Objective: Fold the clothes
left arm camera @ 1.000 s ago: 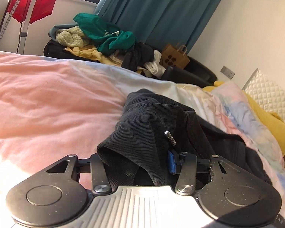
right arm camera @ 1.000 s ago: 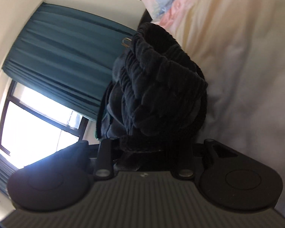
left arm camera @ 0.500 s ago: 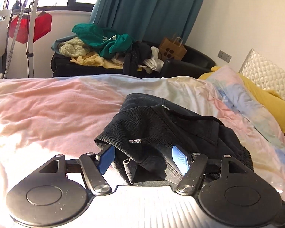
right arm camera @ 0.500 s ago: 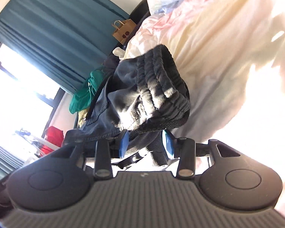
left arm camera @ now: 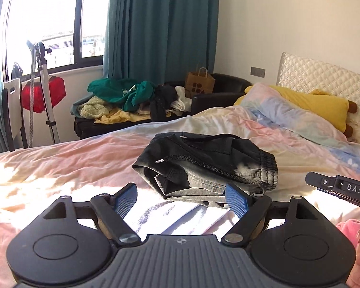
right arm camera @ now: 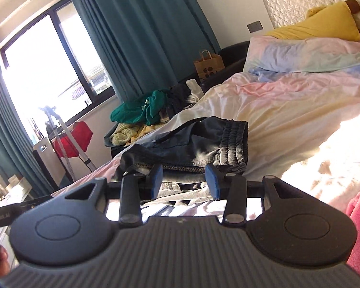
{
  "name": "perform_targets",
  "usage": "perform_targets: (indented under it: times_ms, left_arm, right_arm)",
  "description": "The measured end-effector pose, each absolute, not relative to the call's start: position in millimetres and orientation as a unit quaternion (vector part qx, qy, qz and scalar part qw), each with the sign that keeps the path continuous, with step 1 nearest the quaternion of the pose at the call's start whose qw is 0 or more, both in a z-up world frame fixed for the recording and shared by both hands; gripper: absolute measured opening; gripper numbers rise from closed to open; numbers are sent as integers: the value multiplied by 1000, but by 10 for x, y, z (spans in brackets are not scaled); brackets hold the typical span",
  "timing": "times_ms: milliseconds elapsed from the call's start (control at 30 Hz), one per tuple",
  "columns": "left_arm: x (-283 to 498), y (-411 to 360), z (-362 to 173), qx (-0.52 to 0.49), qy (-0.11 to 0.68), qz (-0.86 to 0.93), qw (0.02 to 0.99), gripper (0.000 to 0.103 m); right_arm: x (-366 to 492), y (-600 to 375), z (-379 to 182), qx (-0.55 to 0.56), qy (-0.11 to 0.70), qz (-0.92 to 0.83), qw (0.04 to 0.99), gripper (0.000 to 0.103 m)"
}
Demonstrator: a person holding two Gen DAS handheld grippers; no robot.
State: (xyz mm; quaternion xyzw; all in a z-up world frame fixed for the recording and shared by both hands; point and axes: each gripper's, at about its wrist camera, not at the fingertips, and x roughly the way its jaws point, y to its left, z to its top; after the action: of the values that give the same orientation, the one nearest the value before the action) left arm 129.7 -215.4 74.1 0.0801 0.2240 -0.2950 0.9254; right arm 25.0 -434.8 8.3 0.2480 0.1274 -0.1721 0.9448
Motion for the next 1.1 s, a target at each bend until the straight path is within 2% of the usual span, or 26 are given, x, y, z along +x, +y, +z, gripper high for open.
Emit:
perform_targets:
  times_ms: [100, 167, 367, 433, 500, 567, 867, 1100]
  left_arm:
    - [943, -2030, 871, 97, 185, -294, 933, 99]
    - [761, -1953, 918, 99, 172, -290, 936, 103]
    - [291, -1757, 978, 94, 146, -294, 940, 103]
    - [221, -1708, 945, 97, 144, -290, 941, 103]
    - [186, -1657, 889, 103, 142, -282, 943, 103]
    - [195, -1588, 787, 103, 138, -267, 948, 103]
    - [537, -1374, 461, 88, 166, -253, 949, 103]
    - [670, -1325, 340, 81, 176, -248, 949, 103]
  right_arm:
    - [103, -4155, 209, 210, 117, -175, 955, 43]
    - [11, -4041, 211, 196, 115, -176, 958, 43]
    - [-136, -3601, 160, 126, 105, -220, 962, 45]
    - [-146, -3541, 143, 134, 104, -211, 963, 57]
    - [-143, -3513, 109, 142, 100, -205, 963, 77]
    - [-136, -3496, 66, 149, 91, -196, 965, 91]
    - [92, -3293, -117, 105, 81, -226, 965, 92]
    - [261, -3244, -242, 101, 118, -223, 962, 92]
